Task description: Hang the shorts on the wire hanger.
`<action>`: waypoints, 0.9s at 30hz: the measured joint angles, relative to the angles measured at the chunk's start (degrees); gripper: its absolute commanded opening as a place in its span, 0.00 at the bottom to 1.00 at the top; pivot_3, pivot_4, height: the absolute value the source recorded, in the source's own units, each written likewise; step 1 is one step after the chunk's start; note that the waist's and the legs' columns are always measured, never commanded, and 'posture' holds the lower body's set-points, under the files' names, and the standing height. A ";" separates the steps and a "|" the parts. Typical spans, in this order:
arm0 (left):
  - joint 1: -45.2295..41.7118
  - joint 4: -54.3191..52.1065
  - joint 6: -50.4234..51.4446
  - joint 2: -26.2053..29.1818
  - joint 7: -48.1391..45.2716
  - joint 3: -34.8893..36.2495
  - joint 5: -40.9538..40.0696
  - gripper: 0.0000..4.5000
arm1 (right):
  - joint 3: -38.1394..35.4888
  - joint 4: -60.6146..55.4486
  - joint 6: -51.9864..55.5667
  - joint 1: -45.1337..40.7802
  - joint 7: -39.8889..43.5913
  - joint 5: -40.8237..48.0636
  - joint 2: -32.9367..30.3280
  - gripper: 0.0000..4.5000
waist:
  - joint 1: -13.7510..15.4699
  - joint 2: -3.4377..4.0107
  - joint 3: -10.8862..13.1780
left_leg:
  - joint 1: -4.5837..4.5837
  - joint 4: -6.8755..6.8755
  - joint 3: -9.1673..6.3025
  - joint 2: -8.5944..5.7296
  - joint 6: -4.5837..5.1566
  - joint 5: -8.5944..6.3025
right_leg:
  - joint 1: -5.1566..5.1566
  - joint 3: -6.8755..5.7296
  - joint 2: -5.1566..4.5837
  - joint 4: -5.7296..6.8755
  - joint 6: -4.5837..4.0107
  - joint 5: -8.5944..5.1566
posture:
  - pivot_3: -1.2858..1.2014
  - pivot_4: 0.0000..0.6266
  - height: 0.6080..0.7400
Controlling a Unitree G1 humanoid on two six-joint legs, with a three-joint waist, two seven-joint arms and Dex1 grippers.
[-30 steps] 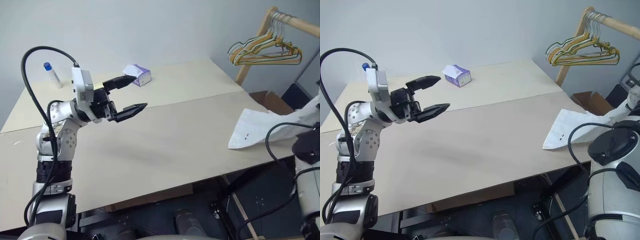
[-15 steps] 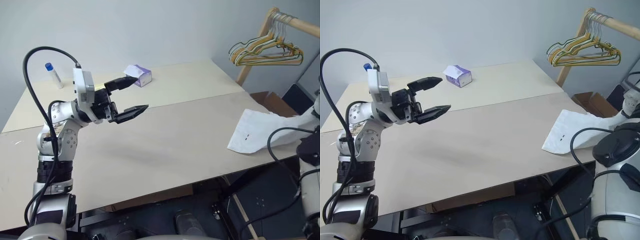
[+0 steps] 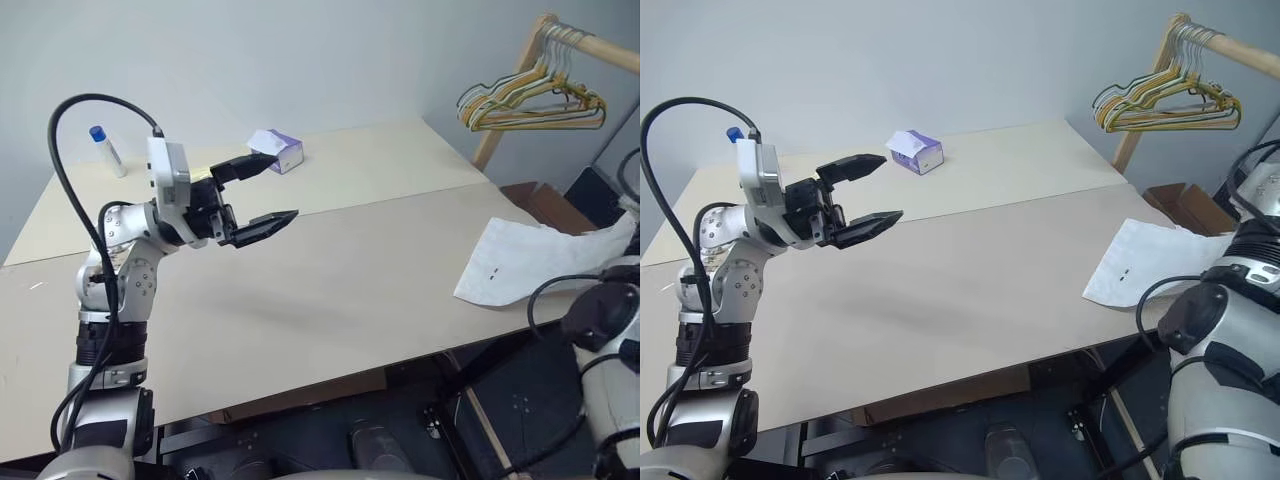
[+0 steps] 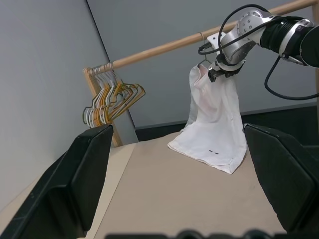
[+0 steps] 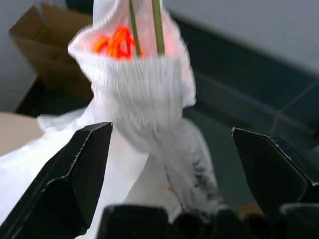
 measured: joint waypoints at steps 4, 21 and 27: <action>0.00 0.00 0.01 0.02 -0.05 0.00 0.01 1.00 | 8.86 -8.73 -2.68 3.04 -0.20 -5.57 1.56 1.00 | -0.03 0.00 0.00 | 0.01 0.03 -0.03 0.00 0.00 0.00 | 0.00 0.00 0.00 0.03 0.00 0.00 | 0.46 0.00 1.00; 3.09 -0.55 0.76 2.54 2.61 1.06 0.26 1.00 | 30.41 -32.22 -18.33 13.08 27.73 -9.57 4.76 1.00 | 0.42 -0.02 0.01 | 0.11 0.06 -0.48 0.03 0.00 0.00 | 0.00 -0.08 0.04 0.08 0.01 0.02 | 0.48 0.00 1.00; 11.21 -2.40 3.15 5.93 5.54 3.50 0.57 1.00 | 34.40 -39.96 -21.05 22.12 48.40 -2.26 4.66 1.00 | 2.51 -0.15 0.06 | 0.01 0.06 -0.56 0.04 0.02 -0.01 | -0.03 -0.21 0.01 0.01 0.01 0.01 | 0.50 0.00 1.00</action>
